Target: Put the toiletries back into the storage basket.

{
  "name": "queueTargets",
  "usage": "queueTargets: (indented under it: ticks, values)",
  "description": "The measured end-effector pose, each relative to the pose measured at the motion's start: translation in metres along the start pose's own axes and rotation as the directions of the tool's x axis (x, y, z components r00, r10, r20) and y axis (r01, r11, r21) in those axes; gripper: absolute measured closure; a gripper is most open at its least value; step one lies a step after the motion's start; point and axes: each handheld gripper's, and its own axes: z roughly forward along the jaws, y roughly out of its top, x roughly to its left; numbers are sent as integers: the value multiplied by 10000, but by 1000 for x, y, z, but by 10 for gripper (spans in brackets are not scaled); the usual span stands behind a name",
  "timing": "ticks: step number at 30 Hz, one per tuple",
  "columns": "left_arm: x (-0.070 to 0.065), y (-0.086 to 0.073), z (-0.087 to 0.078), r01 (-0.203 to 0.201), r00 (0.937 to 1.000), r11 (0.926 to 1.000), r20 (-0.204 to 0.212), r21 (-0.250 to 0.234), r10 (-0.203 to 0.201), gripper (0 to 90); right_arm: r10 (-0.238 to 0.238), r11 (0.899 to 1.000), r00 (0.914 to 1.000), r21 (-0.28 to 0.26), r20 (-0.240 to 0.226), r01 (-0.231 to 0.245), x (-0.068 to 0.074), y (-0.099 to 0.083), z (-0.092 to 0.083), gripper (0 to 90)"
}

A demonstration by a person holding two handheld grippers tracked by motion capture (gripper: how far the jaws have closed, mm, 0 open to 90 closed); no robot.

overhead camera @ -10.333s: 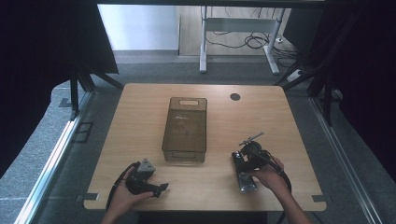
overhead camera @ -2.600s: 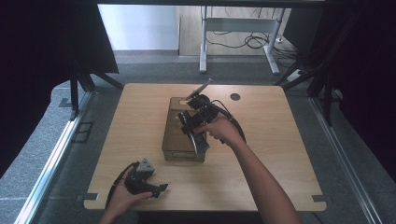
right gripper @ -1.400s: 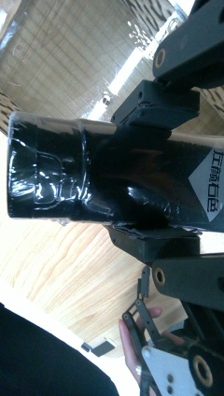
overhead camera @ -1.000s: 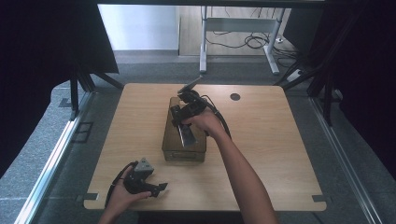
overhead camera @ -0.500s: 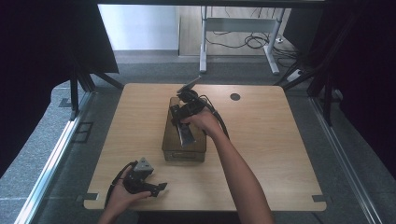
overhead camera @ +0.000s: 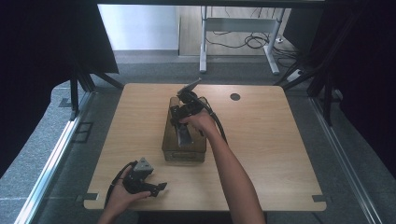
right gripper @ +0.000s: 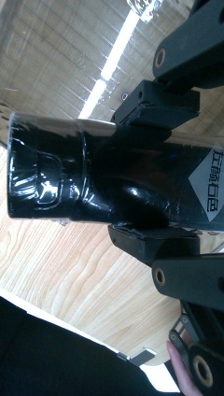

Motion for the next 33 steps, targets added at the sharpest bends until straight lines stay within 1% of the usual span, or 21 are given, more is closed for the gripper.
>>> queueTargets:
  ticks: [1,2,3,5,6,7,8,10,13,14,16,17,19,22,25,27,29,30,33]
  values:
    - [0,0,0,-5,10000,10000,2,-22,5,184,124,9999,9999,32,-9,-124,-2,0,4,477]
    - [0,0,0,-5,10000,10000,2,-22,5,184,124,9999,9999,32,-9,-124,-2,0,4,477]
    - [0,0,0,-11,10000,10000,-2,-30,11,184,208,9998,9997,38,-115,-208,-4,0,8,477]
    - [-1,0,0,-9,10000,10000,-2,-33,9,184,300,9995,9995,71,-115,-299,-4,0,9,476]
    - [-1,0,0,-12,10000,10000,0,-35,12,184,445,9990,9990,70,-96,-444,-7,0,13,477]
    - [-1,0,0,-12,10000,10000,0,-35,12,184,445,9990,9990,70,-96,-444,-7,0,13,477]
    - [0,0,0,-7,10000,10000,0,-40,7,184,598,9982,9982,48,-96,-598,-9,-1,16,477]
    - [0,0,0,-6,10000,10000,1,-25,6,184,730,9973,9973,35,-118,-730,-10,-1,19,477]
    - [0,0,-1,-10,10000,10000,0,-34,10,184,817,9967,9966,25,-115,-817,-11,-1,22,477]
    - [0,0,-1,-11,10000,10000,-13,-39,11,184,917,9958,9956,46,-178,-916,-12,-1,25,476]
    - [0,0,-1,-2,10000,10000,-9,-50,2,184,981,9952,9951,51,-147,-980,-12,-1,26,477]
    - [0,0,-2,-45,10000,10000,-33,-52,45,184,1100,9939,9939,33,-59,-1099,-14,-1,29,477]
    - [0,0,-2,-53,10000,10000,-34,-82,53,184,1145,9934,9934,61,-86,-1145,-15,-2,29,477]
    - [0,0,-1,-2,10000,10000,-27,-71,2,184,1382,9904,9904,14,-51,-1382,-17,-3,34,477]
    - [-1,1,-2,-28,10000,10000,-12,-48,28,184,1604,9870,9870,-42,-116,-1605,-16,-4,38,477]
    - [-1,1,-2,-26,10000,10000,-19,-51,26,184,1753,9845,9845,-88,-78,-1753,-15,-4,42,476]
    - [-1,1,-2,-41,10000,10000,-21,-54,41,184,1809,9835,9835,-79,-96,-1809,-15,-4,43,477]
    - [-1,1,-2,-30,10000,10000,-12,-88,30,184,1992,9799,9798,-99,-183,-1994,-16,-4,46,476]
    - [-1,1,-3,-41,10000,10000,-8,-87,41,184,2134,9769,9767,-94,-235,-2137,-15,-4,49,476]
